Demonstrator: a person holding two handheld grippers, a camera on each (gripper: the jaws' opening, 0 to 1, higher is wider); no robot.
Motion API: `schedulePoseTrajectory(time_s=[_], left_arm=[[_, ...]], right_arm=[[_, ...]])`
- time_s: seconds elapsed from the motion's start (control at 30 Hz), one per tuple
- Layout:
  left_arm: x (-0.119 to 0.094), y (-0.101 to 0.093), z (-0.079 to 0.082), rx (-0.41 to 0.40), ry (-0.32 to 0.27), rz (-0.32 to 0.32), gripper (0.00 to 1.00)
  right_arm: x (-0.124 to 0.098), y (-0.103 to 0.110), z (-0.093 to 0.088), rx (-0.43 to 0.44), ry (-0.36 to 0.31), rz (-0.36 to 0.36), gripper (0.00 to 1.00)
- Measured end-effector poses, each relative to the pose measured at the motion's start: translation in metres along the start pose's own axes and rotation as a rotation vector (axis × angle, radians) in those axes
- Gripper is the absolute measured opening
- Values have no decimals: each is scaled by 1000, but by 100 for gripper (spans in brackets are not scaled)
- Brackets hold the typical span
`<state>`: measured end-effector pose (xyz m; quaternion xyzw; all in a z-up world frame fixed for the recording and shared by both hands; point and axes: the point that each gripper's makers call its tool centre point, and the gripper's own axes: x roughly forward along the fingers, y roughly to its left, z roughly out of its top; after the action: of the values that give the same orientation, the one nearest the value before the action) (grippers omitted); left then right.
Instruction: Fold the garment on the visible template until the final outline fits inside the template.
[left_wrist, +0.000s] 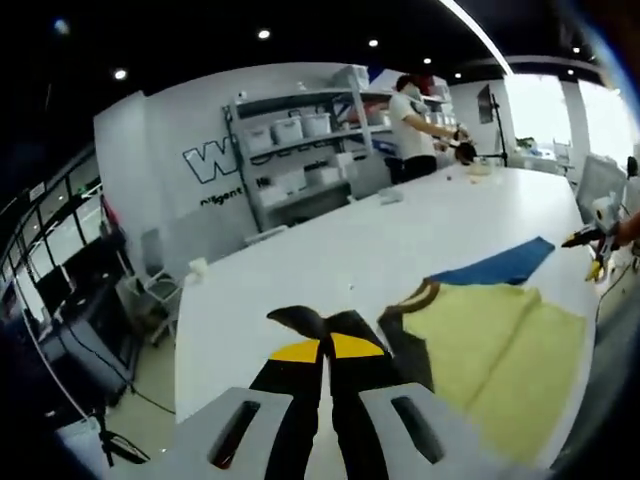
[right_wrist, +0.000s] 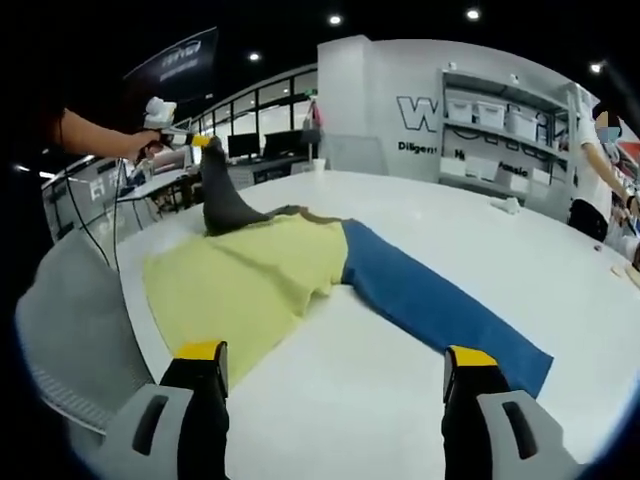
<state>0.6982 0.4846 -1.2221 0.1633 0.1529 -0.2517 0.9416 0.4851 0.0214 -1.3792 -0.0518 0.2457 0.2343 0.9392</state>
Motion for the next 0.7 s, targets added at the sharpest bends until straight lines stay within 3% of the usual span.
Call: schedulePoseTrajectory(time_s=[0.53, 0.7], left_arm=[[-37, 35, -31, 22, 42, 116, 5], [-43, 50, -34, 74, 42, 168, 5]], right_arm=[[5, -2, 5, -13, 4, 12, 86], [8, 1, 6, -20, 7, 23, 86]])
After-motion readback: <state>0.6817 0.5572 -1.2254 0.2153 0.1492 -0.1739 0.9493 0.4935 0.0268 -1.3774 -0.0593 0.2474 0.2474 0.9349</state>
